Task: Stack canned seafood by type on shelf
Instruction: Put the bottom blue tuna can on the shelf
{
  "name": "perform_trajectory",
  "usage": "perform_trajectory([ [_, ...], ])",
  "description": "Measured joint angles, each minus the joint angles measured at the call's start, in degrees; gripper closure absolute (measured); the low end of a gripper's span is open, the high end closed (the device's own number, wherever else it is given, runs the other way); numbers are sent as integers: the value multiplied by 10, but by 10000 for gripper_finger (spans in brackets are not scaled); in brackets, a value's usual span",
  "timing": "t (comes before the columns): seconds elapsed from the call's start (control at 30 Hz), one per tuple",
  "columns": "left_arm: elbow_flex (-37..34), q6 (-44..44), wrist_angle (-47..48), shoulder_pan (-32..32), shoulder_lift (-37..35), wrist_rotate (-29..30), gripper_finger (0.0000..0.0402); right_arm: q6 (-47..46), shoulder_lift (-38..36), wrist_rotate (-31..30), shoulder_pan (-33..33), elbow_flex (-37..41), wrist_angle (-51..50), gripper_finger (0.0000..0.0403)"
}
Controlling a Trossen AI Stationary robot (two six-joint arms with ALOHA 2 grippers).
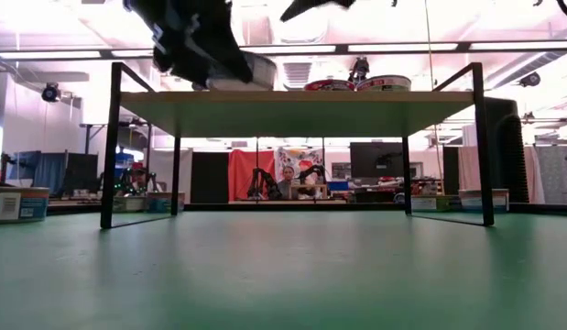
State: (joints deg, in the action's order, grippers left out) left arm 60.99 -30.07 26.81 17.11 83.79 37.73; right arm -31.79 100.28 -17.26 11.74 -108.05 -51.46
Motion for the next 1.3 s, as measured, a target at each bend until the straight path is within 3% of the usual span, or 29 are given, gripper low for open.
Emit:
perform_trajectory([
  [0.2, 0, 11, -1, -31, 0, -67, 5, 44, 5, 7, -36, 43, 12, 137],
  [0.43, 0, 10, -2, -46, 0, -70, 3, 87, 6, 7, -47, 91, 90, 237],
  [0.73, -1, 15, 1, -46, 0, -72, 3, 101, 10, 7, -59, 155, 164, 328],
  [1.0, 2, 15, 23, -40, -7, -88, 3, 123, 21, 5, -59, 162, 154, 383],
  [1.3, 38, 15, 184, -12, -45, -117, 4, 164, 22, -9, -65, 164, 149, 390],
])
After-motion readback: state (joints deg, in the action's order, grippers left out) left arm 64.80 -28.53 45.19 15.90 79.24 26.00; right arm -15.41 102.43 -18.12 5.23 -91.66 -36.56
